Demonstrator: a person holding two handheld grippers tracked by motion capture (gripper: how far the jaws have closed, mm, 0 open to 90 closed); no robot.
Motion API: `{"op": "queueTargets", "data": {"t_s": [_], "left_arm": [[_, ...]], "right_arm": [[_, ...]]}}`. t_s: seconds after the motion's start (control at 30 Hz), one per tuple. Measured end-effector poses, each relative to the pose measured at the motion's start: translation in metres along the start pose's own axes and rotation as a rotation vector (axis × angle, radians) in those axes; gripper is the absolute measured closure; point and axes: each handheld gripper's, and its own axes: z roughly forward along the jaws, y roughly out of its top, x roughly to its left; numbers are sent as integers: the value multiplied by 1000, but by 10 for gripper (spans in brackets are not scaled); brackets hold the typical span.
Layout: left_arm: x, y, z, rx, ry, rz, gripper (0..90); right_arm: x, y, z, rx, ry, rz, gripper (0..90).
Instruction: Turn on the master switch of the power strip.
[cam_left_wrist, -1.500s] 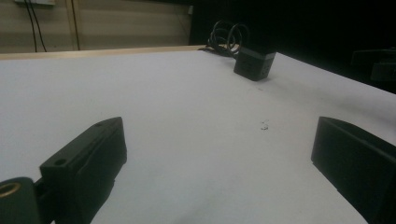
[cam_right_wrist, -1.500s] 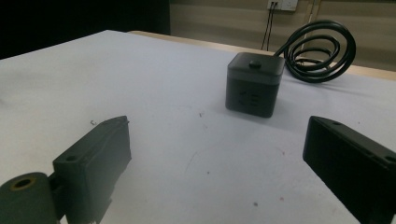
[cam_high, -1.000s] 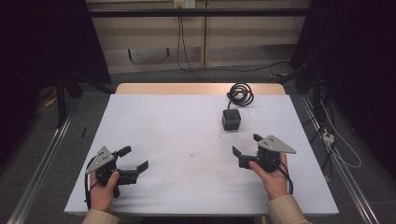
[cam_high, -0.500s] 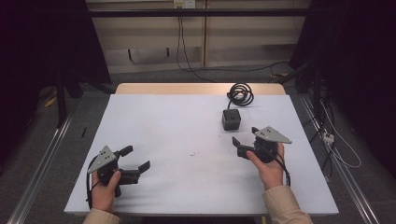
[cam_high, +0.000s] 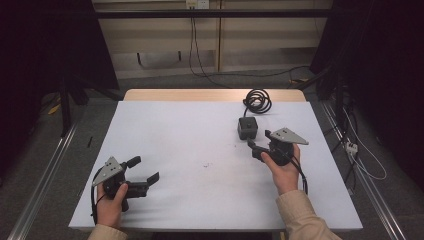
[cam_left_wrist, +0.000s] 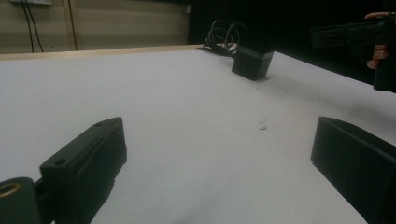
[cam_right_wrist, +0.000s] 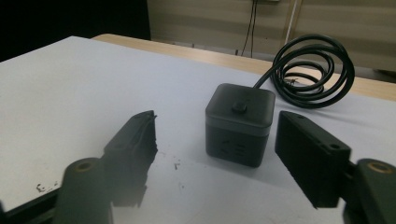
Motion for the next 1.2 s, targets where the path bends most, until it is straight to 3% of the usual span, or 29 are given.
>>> {"op": "queueTargets", "data": {"t_s": [0.5, 1.2], "left_arm": [[0, 0, -1, -5, -2, 1, 31], [1, -1, -4, -6, 5, -1, 31]], "right_arm": [[-2, 15, 14, 22, 16, 3, 563], [-8, 22, 25, 40, 37, 38, 705]]}}
